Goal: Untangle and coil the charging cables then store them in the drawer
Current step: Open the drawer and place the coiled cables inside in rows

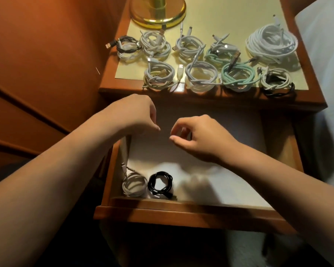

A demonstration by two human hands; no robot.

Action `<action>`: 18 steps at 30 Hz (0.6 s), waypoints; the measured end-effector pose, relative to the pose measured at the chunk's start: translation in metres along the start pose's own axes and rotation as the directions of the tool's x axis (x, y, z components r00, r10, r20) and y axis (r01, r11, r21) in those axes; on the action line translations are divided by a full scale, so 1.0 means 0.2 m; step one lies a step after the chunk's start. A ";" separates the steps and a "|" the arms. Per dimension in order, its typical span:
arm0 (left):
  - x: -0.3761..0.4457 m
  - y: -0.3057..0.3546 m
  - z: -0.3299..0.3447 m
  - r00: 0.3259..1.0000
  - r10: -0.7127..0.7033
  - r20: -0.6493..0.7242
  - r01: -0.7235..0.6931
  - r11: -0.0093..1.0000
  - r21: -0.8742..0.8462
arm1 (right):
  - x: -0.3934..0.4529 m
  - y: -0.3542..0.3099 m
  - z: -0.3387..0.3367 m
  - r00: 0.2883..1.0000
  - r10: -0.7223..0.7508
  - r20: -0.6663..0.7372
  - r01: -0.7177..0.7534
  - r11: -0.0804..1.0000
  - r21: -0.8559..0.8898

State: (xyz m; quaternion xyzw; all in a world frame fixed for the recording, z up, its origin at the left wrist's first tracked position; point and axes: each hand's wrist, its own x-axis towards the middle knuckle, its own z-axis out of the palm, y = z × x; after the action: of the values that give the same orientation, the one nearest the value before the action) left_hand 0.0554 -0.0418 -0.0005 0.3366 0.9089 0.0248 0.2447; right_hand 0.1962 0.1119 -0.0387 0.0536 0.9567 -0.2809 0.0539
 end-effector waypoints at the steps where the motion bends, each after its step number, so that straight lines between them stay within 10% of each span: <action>1: -0.01 -0.03 -0.03 0.998 0.003 -0.069 -0.005 0.999 -0.036 | 0.01 -0.02 -0.04 0.998 -0.016 -0.068 0.017 1.000 0.001; 8: -0.05 -0.11 -0.10 0.878 -0.059 -0.475 -0.056 0.973 -0.224 | 0.20 -0.22 -0.27 0.928 -0.146 -0.342 0.098 0.983 -0.154; 18: -0.04 -0.12 -0.08 0.822 -0.071 -0.565 -0.080 0.968 -0.239 | 0.45 -0.26 -0.32 0.969 -0.102 -0.224 0.008 0.923 -0.385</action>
State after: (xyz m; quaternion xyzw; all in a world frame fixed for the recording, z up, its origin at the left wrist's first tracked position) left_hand 0.0389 -0.0624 0.0110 0.2821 0.9290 0.2397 0.0031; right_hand 0.0947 0.1087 0.0302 0.0487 0.9936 -0.0825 -0.0605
